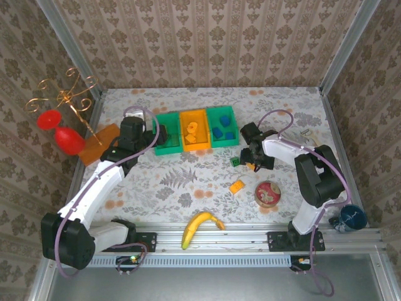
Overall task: Sort the legos into containers by color
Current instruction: Pick up the lego from the center of the table.
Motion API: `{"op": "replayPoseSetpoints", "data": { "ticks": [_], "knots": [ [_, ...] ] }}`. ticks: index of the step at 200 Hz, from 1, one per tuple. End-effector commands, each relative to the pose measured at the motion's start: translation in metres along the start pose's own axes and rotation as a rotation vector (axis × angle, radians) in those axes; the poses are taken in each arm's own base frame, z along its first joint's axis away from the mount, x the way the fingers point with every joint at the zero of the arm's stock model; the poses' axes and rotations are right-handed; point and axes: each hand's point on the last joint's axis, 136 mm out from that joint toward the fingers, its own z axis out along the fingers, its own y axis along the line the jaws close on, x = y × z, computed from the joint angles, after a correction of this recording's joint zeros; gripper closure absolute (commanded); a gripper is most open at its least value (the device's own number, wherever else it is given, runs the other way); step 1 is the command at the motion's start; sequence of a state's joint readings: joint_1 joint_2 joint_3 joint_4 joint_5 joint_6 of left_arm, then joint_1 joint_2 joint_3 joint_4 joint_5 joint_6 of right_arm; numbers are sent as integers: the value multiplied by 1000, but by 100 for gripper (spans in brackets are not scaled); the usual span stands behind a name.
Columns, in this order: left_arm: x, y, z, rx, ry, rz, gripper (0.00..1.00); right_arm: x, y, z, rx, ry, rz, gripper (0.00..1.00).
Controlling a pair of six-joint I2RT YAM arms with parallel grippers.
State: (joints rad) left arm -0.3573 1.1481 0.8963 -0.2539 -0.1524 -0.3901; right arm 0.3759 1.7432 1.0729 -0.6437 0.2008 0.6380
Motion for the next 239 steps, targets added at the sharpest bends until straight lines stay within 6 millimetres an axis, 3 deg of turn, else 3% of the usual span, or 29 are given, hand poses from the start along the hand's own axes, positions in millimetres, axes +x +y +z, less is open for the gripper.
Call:
{"op": "replayPoseSetpoints", "data": {
  "ticks": [1, 40, 92, 163, 239],
  "knots": [
    [3, 1, 1, 10, 5, -27, 0, -4, -8, 0, 62, -22, 23, 17],
    [2, 0, 2, 19, 1, -32, 0, 1, -9, -4, 42, -15, 26, 22],
    [1, -3, 2, 29, 1, -36, 0, 4, -7, -2, 27, -5, 40, 37],
    [-1, -4, 4, 34, -2, -39, 0, 11, 4, 9, -21, 32, 47, 38],
    [1, -3, 5, 32, 2, -44, 0, -1, 29, 8, -142, 7, 61, 36]
  ]
}}
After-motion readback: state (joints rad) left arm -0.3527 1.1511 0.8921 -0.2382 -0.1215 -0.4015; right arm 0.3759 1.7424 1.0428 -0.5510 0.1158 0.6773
